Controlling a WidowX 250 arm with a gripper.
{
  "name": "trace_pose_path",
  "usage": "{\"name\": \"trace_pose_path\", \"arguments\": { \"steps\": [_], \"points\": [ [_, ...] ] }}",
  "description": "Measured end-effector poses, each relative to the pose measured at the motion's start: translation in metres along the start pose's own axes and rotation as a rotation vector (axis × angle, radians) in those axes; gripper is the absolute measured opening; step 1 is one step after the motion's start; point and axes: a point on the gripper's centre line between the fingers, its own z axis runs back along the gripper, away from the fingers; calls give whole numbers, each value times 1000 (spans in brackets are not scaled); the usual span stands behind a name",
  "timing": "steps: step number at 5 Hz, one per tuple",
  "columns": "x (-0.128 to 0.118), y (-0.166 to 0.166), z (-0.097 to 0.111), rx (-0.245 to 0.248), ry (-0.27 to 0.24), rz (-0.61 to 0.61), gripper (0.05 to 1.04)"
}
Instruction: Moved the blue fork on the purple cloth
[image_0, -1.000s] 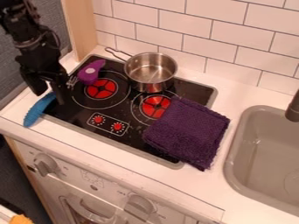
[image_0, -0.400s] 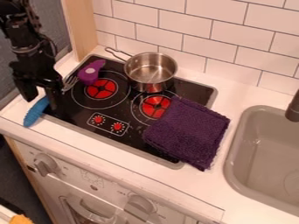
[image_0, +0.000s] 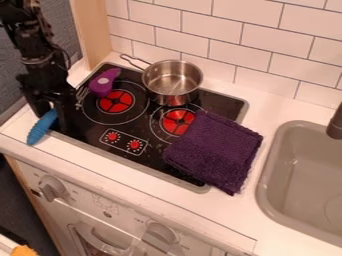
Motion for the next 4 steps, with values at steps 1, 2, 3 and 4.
{"name": "trace_pose_path", "arguments": {
  "steps": [1, 2, 3, 4],
  "points": [
    [5, -5, 0, 1, -9, -23, 400],
    [6, -11, 0, -2, 3, -41, 361],
    [3, -29, 8, 15, 49, -46, 361],
    [2, -54, 54, 72, -36, 75, 361]
  ]
}}
